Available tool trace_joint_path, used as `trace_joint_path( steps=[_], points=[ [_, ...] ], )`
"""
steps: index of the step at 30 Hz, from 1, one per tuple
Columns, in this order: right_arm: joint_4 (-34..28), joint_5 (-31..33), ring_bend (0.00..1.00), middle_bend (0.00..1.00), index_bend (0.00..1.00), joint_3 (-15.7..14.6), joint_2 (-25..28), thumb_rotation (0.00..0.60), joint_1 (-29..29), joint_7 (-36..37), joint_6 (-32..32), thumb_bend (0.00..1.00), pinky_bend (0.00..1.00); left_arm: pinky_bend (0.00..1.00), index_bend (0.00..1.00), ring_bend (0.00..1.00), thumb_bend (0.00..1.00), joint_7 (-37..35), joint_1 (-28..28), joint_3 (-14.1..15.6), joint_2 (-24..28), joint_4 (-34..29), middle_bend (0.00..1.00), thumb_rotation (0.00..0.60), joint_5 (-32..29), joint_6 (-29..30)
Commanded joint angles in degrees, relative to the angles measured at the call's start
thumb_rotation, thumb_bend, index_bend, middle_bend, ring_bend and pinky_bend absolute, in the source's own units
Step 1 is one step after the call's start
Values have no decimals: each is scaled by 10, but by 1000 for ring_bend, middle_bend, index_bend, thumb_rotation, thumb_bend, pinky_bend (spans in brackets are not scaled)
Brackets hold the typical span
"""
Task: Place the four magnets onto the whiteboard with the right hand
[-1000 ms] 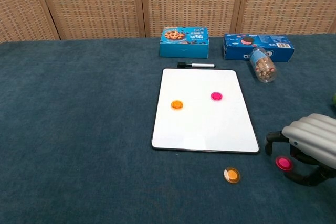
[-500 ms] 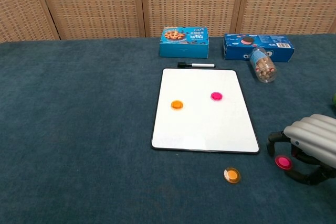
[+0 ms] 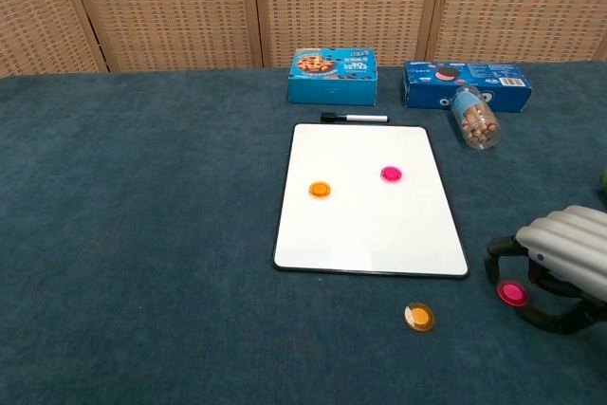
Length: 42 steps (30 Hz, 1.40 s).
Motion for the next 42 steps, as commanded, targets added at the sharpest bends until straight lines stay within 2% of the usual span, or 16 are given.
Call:
trace_joint_path(
  steps=[1,14,22,25,28,31,36,42],
  points=[
    [1,-2,942,954,588,1,1,600,-1,4,2,337,1000,0,0,0,0,0,0,0,0,0,0,600,0,0],
    [-4,-6,942,954,588,10,8,600,-1,16,1,337,1000,0,0,0,0,1,0,0,0,-1,0,600,0,-1],
    [-70,16,942,954,589,65,26,600,36,-25,-13,337,1000,0,0,0,0,-1,-1,-1,1,-1,0,600,-3,-2],
    [-98,77,942,954,589,129,14,600,85,-86,-51,337,1000,0,0,0,0,-5,-2,-3,2,-1,0,600,-8,-4],
    [-105,148,942,954,589,168,-9,600,126,-154,-75,338,1000,0,0,0,0,-6,-3,-5,3,-2,0,600,-13,-7],
    [-85,228,942,954,589,200,-45,600,170,-215,-86,338,1000,0,0,0,0,-7,-5,-7,4,-2,0,600,-20,-13],
    [-34,318,942,954,589,220,-88,600,222,-276,-83,349,1000,0,0,0,0,-13,-8,-10,6,-2,0,600,-29,-21],
    [21,379,942,954,589,212,-117,600,253,-303,-75,350,1000,0,0,0,0,-25,-12,-13,11,-2,0,600,-37,-29]
  ],
)
